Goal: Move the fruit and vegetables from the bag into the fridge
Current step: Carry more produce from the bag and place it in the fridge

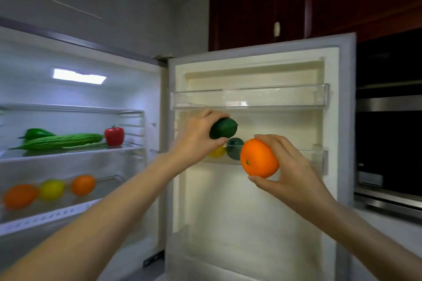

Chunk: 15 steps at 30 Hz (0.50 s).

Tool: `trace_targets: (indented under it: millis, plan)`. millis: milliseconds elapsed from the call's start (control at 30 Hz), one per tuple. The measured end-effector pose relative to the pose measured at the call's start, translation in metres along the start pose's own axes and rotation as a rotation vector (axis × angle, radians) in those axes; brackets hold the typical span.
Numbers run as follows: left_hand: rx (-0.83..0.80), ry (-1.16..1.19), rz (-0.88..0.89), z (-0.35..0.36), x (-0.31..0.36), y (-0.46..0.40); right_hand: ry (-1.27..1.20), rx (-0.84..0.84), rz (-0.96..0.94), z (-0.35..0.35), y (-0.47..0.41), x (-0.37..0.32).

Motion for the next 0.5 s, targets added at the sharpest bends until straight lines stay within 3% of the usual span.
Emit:
trace_targets:
  millis: [133, 267, 500]
  plan:
    - [-0.035, 0.081, 0.116, 0.025, 0.010, -0.028, 0.141, 0.042, 0.093, -0.026, 0.009, 0.010]
    - [-0.219, 0.141, 0.181, 0.058, 0.018, -0.050, 0.231, 0.076, 0.161, -0.053, 0.024, 0.021]
    - [-0.366, 0.419, 0.099, 0.099, 0.026, -0.079, 0.308, 0.108, 0.259, -0.078, 0.040, 0.038]
Point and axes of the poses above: each hand's wrist, its own y-axis away from the middle knuckle, its own z-axis out of the palm, x = y × z, the point moved 5 cm from there along -y, towards the middle knuckle, and after that the axes turned 13 degrees about z, right-handed, at the moved point
